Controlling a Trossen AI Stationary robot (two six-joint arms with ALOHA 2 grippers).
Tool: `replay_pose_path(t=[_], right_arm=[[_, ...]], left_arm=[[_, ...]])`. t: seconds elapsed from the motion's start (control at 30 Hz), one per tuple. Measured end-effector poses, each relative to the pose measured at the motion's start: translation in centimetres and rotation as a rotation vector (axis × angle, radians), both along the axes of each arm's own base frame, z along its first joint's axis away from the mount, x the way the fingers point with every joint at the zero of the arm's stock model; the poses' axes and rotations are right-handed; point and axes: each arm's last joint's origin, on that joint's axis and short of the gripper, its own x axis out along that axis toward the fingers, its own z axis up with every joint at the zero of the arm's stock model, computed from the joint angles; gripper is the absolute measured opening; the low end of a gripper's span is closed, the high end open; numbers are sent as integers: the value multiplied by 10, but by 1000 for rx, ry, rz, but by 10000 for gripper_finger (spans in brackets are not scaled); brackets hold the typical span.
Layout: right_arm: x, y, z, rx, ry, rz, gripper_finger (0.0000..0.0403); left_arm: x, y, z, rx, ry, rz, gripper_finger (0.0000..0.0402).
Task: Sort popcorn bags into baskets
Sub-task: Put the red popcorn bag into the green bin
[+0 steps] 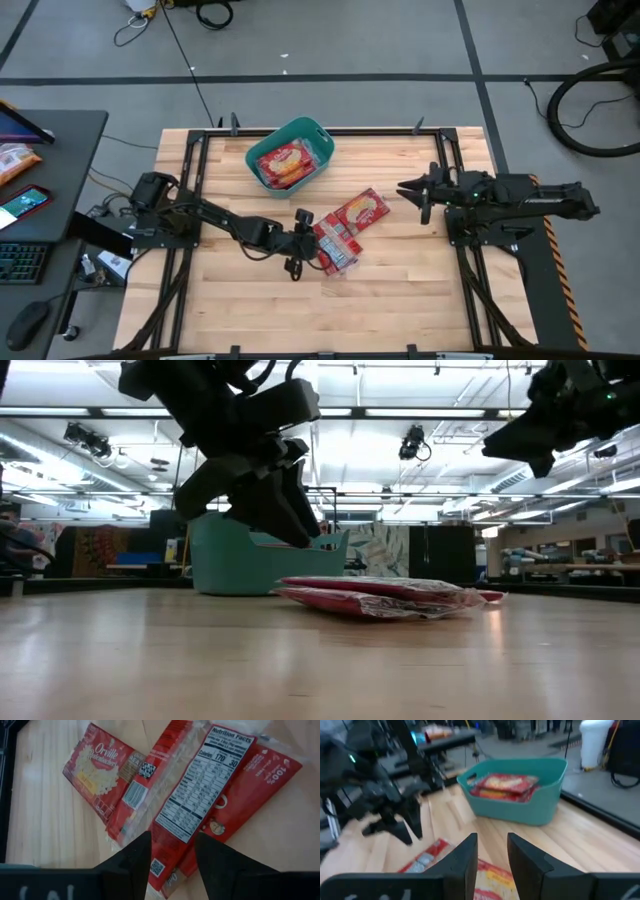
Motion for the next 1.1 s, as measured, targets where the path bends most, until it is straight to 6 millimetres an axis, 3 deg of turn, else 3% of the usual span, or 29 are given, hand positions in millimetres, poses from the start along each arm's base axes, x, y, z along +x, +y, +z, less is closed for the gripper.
replay_pose_path(t=[0.23, 0.4, 0.77, 1.1], right_arm=[[-10, 0, -17, -39, -114, -18, 112], [-11, -1, -24, 38, -145, -74, 112], [-10, -1, -28, 53, -137, -74, 112], [-10, -1, -28, 54, -137, -73, 112]], left_arm=[[2, 0, 1, 20, -18, -25, 156], [5, -1, 3, 13, -48, -24, 156], [10, -2, 9, 21, -128, -52, 156], [21, 14, 11, -66, -202, -28, 156]])
